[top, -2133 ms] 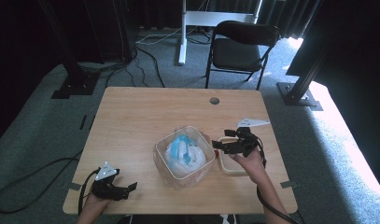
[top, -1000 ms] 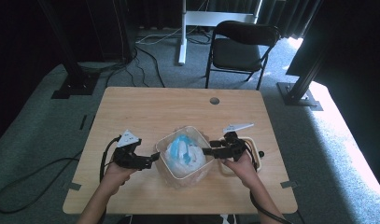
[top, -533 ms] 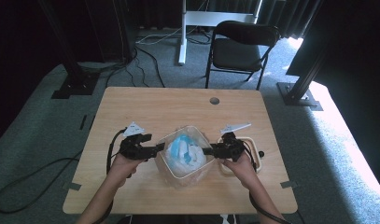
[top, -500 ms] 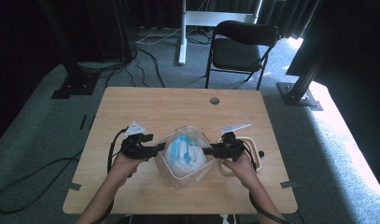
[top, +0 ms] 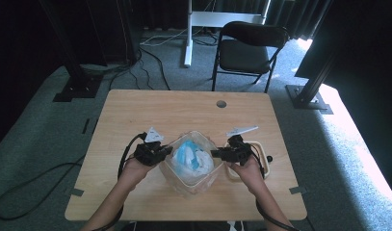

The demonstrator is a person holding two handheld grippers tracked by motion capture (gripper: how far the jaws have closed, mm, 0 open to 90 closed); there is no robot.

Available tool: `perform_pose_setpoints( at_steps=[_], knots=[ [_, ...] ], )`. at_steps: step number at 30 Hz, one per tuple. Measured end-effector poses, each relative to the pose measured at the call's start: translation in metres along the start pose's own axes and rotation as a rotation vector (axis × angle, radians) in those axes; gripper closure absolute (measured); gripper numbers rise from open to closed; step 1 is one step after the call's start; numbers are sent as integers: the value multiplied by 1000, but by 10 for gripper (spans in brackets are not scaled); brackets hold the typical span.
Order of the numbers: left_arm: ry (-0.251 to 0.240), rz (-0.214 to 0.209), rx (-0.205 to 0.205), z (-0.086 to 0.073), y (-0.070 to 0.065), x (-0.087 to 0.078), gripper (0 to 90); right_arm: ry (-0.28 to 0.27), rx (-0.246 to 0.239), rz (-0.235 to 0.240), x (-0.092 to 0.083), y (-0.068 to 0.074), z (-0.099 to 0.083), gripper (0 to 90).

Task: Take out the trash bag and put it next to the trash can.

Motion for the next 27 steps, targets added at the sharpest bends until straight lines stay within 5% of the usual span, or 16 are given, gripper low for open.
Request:
perform_pose_setpoints(
  at_steps=[8, 13, 19, 22, 27],
  knots=[
    [-30, 6, 32, 11, -4, -10, 872, -46, -2, -26, -10, 1, 8, 845],
    [-86, 4, 8, 17, -2, -22, 873, -83, -26, -51, -22, 4, 19, 882],
    [-149, 0, 20, 32, -6, -41, 885, -134, -54, -24, -34, 13, 35, 894],
    [-189, 2, 29, 41, -12, -52, 885, -187, -69, 7, -46, 21, 50, 894],
    [-185, -22, 57, 43, -24, -51, 885, -269, -107, 188, -57, 43, 63, 893]
  ],
)
Point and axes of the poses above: each handheld gripper's, and its own axes: x roughly forward along the jaws, z roughly out of its top, y roughly to its left, the point moved 3 cm from there along x, roughly forward along the jaws, and after that the axes turned 1 degree about z, right-handed, at the moved point
